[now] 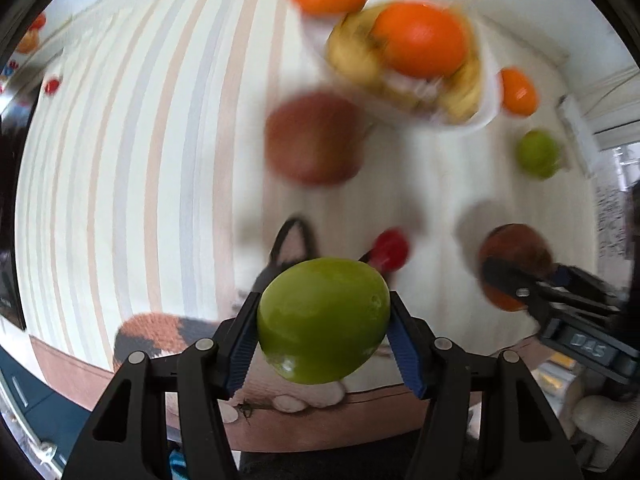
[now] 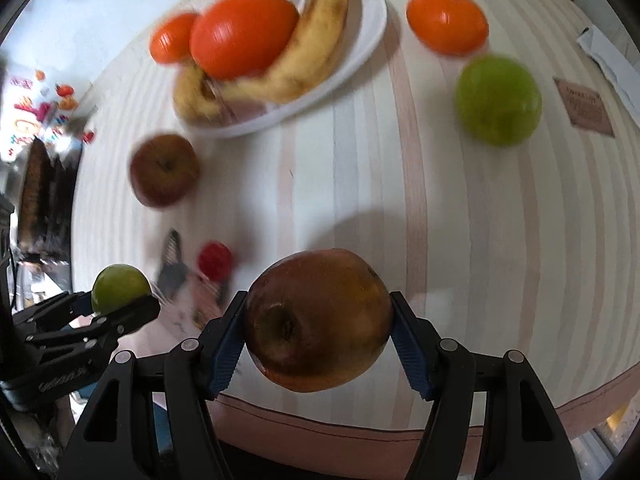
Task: Organize fruits
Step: 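Carry both apples over the plate and release them onto the fruit pile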
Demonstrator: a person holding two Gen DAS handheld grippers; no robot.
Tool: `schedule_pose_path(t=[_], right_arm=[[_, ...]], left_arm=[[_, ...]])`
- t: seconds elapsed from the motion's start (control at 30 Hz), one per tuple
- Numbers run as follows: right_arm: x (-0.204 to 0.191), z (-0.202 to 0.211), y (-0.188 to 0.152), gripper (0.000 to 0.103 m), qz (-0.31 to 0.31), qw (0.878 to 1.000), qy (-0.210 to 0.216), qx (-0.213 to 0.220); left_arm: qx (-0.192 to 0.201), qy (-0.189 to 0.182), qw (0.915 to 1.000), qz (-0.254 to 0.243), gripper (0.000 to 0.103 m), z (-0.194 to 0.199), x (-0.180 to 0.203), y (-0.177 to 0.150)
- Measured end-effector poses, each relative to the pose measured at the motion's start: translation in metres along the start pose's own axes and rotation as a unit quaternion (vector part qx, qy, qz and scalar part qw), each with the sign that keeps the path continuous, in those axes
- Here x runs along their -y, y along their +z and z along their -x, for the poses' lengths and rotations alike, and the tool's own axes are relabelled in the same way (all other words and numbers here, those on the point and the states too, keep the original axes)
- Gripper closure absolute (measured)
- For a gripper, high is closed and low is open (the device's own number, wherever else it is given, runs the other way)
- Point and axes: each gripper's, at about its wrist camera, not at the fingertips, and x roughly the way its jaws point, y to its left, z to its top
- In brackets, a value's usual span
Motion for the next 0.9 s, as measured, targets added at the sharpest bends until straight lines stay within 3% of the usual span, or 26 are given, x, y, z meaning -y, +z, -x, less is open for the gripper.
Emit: schedule_pose_path(t=[0.23,0.47,0.57,0.7,0.9], right_arm=[[-0.007,0.054,0.062,0.033,-0.013,0.997,0.040,0.064],[-0.030,0.068,0.154,0.033,0.003,0.993,0.018,0.117],[-0.037,0.062,0.188,0.033,0.013,0.993,0.004,0.121],[-0.046,0.039,0.210,0.033,0.026,0.993,-0.016,0.117],[-0.041,0.008,0.220,0.033,0.022,0.995,-0.016,0.100]], left_arm=[[0.053,-0.030,0.9974,-0.039,0.045,0.066,0.028,0.068],[0.082,0.000,0.9939,-0.074,0.045,0.084,0.037,0.167],[0.065,0.006,0.9947,-0.079,0.045,0.072,0.037,0.213],[0.012,-0.009,0.9974,-0.070,0.045,0.038,0.025,0.265],[-0.065,-0.041,0.9953,-0.060,0.045,-0.014,0.020,0.296]])
